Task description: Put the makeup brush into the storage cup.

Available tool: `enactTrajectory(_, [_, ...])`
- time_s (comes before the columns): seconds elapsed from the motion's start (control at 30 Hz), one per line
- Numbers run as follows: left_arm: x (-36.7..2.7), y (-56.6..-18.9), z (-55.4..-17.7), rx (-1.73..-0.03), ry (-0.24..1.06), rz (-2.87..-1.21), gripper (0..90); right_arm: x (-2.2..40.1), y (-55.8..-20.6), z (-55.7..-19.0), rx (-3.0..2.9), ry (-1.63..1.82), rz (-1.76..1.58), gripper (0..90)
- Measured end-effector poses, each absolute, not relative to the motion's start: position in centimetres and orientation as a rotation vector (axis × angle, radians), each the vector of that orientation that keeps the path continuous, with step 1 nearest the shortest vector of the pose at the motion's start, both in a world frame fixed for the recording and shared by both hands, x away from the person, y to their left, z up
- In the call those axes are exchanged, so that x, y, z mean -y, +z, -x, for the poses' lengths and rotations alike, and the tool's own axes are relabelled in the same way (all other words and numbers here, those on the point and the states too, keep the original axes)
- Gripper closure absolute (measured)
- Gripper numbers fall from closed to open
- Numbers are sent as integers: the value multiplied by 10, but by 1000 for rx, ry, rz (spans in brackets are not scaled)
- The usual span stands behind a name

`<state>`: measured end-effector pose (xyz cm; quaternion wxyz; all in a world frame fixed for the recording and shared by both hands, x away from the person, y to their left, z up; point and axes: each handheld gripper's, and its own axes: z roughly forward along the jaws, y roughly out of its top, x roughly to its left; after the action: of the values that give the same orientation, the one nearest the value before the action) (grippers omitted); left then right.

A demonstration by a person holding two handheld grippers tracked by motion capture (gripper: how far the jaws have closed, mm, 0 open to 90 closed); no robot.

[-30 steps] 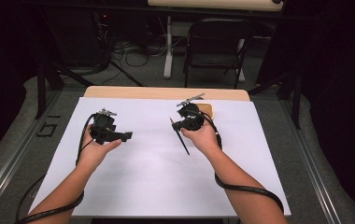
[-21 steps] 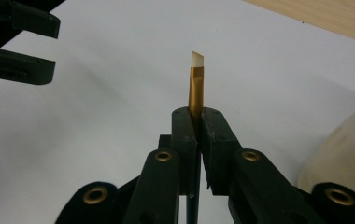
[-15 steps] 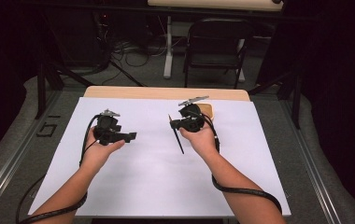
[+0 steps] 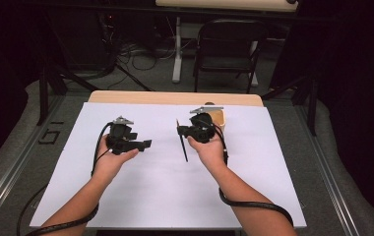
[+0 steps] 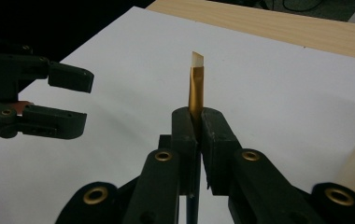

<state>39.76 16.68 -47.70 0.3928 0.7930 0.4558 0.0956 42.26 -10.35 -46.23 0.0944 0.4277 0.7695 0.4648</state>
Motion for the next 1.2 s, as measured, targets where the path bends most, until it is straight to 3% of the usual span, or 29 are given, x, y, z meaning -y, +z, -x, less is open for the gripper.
enactTrajectory(0.3, [-154, -476, -397, -1113, 211, -2015, 335, 109, -468, -421, -2202, 1486, -1324, 844])
enactTrajectory(1.2, [-126, -483, -399, -1056, 60, -1936, 515, 112, -476, -419, -2095, 1680, -1483, 844])
